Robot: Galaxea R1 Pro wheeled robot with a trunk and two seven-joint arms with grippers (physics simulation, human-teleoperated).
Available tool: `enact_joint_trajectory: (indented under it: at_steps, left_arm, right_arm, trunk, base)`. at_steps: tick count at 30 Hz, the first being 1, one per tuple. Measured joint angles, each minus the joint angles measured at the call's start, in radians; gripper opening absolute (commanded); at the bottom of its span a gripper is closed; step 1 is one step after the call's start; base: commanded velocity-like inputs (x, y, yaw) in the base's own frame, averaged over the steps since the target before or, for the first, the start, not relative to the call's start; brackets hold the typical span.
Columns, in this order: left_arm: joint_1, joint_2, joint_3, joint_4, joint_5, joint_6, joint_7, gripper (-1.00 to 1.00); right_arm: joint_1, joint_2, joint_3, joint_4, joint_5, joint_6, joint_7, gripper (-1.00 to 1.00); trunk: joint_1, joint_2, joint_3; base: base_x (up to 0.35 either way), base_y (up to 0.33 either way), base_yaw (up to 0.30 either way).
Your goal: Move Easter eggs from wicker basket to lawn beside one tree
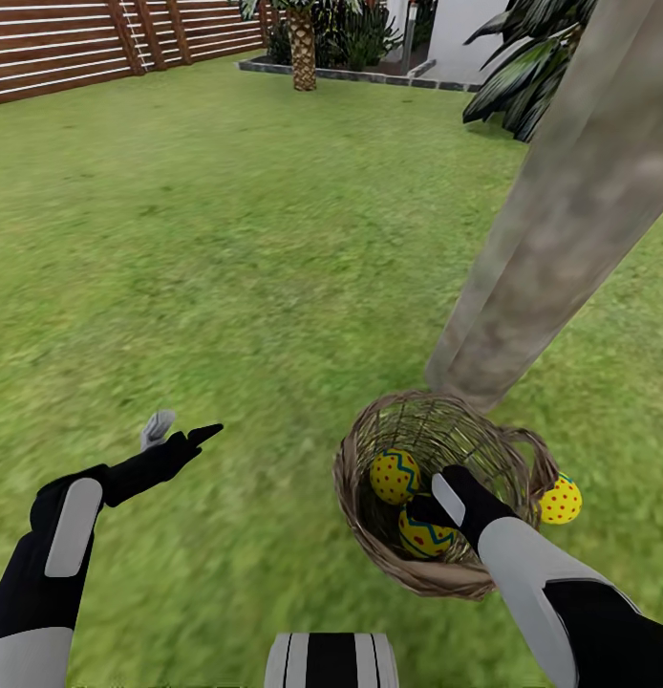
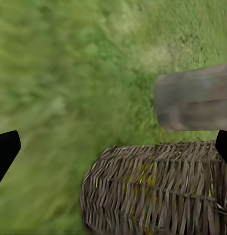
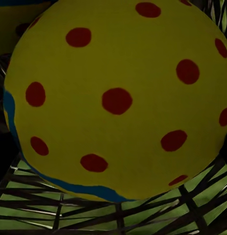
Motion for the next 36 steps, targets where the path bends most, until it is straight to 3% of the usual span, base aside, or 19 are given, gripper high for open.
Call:
enact_joint_trajectory:
  at_steps: [3,4,12,18,23,28,36]
  left_arm:
    - [0.000,0.000,0.000,0.000,0.001,0.000,0.000,1.00]
    - [0.000,0.000,-0.001,0.000,0.001,0.000,0.000,1.00]
    - [0.000,-0.001,-0.001,-0.001,0.001,0.000,0.000,1.00]
    - [0.000,-0.002,-0.001,-0.002,0.001,0.000,0.000,1.00]
    - [0.000,-0.001,0.000,-0.001,0.001,0.000,0.000,1.00]
    - [0.000,-0.001,-0.001,0.000,0.001,0.000,0.000,1.00]
    - [0.000,-0.002,-0.003,-0.001,0.000,0.000,0.000,1.00]
  right_arm:
    - [0.000,0.000,-0.001,0.000,0.000,0.000,0.000,1.00]
    - [0.000,0.000,-0.001,0.000,-0.001,0.000,0.000,-1.00]
    - [0.000,-0.001,0.001,-0.021,0.005,0.022,0.000,-1.00]
    - [-0.001,-0.002,0.000,-0.080,0.020,0.123,-0.001,-1.00]
    - [-0.001,-0.001,0.001,-0.057,0.014,0.091,-0.001,-1.00]
    - [0.000,-0.001,0.000,-0.007,0.000,0.004,0.001,-1.00]
    - [0.001,-0.001,0.002,0.009,0.017,0.004,0.000,-1.00]
  trunk:
    - [0.000,0.000,0.000]
    - [0.000,0.000,0.000]
    - [0.001,-0.001,-0.008]
    - [0.003,-0.002,-0.027]
    - [0.002,-0.001,-0.019]
    - [0.000,0.000,-0.004]
    - [0.000,0.001,0.007]
  base:
    - [0.000,0.000,0.000]
    - [0.000,0.000,0.000]
    - [0.000,0.000,0.000]
    - [0.000,0.000,0.000]
    - [0.000,0.000,0.000]
    - [0.000,0.000,0.000]
    - [0.000,0.000,0.000]
